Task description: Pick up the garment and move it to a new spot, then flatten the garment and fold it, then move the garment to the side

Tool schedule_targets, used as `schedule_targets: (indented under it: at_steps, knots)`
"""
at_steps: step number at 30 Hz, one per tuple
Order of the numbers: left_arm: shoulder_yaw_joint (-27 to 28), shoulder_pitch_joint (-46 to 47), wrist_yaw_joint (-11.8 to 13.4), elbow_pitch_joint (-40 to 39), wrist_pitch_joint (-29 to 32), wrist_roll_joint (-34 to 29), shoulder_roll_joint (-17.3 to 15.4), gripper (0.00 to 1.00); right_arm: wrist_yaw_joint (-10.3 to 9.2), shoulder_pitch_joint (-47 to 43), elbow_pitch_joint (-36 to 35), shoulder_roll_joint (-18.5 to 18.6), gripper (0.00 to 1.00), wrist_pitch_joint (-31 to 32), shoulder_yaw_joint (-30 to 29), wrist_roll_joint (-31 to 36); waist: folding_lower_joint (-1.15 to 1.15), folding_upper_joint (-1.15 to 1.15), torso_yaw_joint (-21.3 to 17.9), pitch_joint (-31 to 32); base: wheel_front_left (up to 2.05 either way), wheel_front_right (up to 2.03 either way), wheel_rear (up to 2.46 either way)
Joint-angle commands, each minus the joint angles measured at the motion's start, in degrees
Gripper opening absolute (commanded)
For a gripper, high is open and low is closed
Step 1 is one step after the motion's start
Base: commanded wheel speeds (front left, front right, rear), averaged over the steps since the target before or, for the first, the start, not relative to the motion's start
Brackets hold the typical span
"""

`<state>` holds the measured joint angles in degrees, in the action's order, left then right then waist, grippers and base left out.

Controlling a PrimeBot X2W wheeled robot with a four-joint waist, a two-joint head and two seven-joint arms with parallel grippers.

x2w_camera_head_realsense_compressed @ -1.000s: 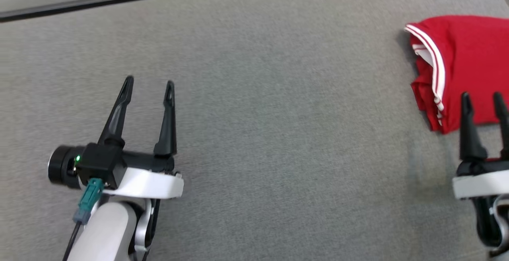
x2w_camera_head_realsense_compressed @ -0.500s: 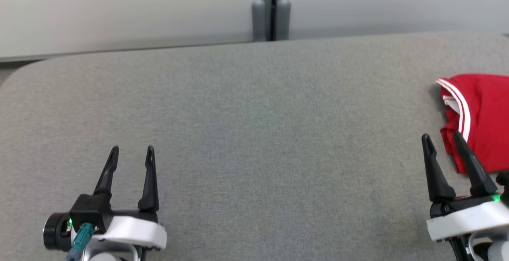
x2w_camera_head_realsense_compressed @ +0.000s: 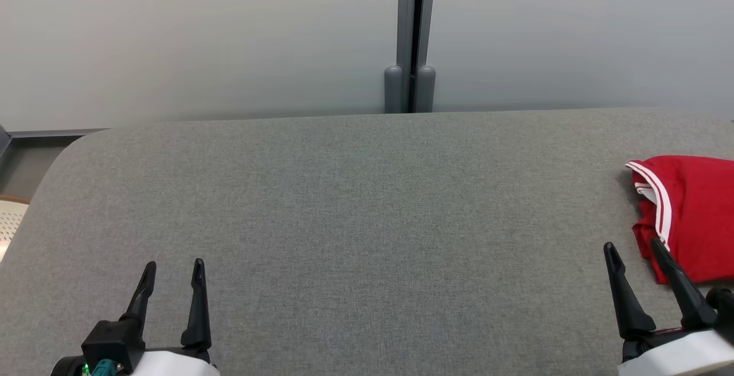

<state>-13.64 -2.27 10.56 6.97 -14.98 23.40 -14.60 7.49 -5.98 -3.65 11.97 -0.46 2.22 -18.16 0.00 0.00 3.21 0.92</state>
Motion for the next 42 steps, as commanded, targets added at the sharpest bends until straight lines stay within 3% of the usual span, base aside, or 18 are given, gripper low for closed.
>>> schedule_targets:
  at_steps: [1,29,42]
  knots:
    - [0.4,-0.7,-0.5,0.1,-0.2,0.4,-0.4,1.00,0.00,-1.0,-0.7,-0.1,1.00,0.6,-0.5,0.6,0.00,0.00,0.0,0.4,0.00,0.00,0.00]
    - [1.6,-0.4,-2.9,3.0,-0.2,-2.9,-2.3,1.00,0.00,-4.2,-3.9,-1.3,1.00,3.9,-2.4,3.5,0.00,0.00,-0.1,1.5,0.00,0.00,0.00]
    - [1.3,0.7,-2.5,3.9,-0.2,-4.6,-2.1,1.00,0.00,-4.4,-4.3,-1.4,1.00,4.4,-2.7,3.3,0.00,0.00,0.1,1.2,0.00,0.00,0.00]
